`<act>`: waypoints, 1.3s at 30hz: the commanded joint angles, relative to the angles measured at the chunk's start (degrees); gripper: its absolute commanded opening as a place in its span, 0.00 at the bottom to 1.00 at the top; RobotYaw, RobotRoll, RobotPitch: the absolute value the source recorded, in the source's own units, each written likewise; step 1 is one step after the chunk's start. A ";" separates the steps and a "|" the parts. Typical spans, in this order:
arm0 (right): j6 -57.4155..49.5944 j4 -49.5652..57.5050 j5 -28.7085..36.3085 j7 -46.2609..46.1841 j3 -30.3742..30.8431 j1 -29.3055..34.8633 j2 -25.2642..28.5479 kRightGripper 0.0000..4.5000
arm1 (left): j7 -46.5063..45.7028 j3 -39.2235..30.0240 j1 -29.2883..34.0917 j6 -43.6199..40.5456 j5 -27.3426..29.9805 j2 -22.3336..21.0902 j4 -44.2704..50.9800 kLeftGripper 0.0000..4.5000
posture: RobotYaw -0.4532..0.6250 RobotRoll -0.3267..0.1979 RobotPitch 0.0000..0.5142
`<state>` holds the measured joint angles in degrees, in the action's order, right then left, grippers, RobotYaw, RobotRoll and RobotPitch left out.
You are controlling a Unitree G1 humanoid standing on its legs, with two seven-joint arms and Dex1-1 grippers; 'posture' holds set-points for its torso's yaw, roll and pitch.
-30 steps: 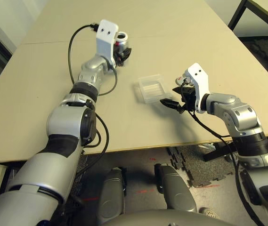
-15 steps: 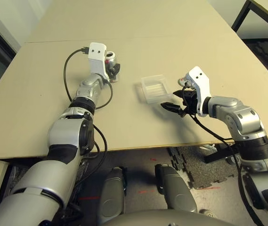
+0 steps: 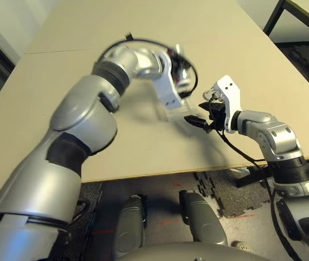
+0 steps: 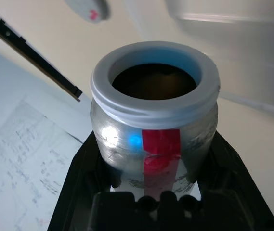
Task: Pour the medicine from the bottle into the box.
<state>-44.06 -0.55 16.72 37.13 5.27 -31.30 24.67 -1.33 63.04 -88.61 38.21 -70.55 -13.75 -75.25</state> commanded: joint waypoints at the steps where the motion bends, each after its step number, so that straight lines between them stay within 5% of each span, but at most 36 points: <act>1: 0.19 0.02 0.17 -0.53 -0.76 -0.84 -0.39 1.00 | -0.97 -0.61 -1.88 -0.97 0.34 1.58 -1.33 0.56 | 0.18 0.62 0.23; 7: 0.07 0.31 0.22 -0.27 -0.88 -0.45 0.30 1.00 | 0.49 -3.07 -2.04 -0.77 2.63 2.14 -2.01 0.56 | 0.19 0.62 0.24; 13: -0.64 0.60 0.41 0.63 -0.05 -0.75 0.70 1.00 | 18.03 -21.49 1.64 -1.94 22.03 1.23 -3.08 0.56 | 0.21 0.62 0.24; 21: -1.76 1.07 0.57 3.43 1.01 -1.12 2.54 1.00 | 35.55 -52.41 7.47 -23.89 52.26 0.48 -1.77 0.56 | 0.26 0.62 0.26; 29: -3.30 2.85 1.15 5.56 1.26 -0.41 3.84 1.00 | 28.68 -68.73 15.83 -31.36 66.58 -2.11 2.40 0.56 | 0.30 0.62 0.29; 39: -5.26 4.36 1.77 5.75 0.64 0.82 4.67 1.00 | 22.53 -75.64 29.42 -29.79 74.09 0.40 5.81 0.56 | 0.30 0.62 0.32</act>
<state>-48.45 2.45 18.00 42.88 5.98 -31.12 28.70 22.09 -12.27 -60.51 8.06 2.55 -13.96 -70.18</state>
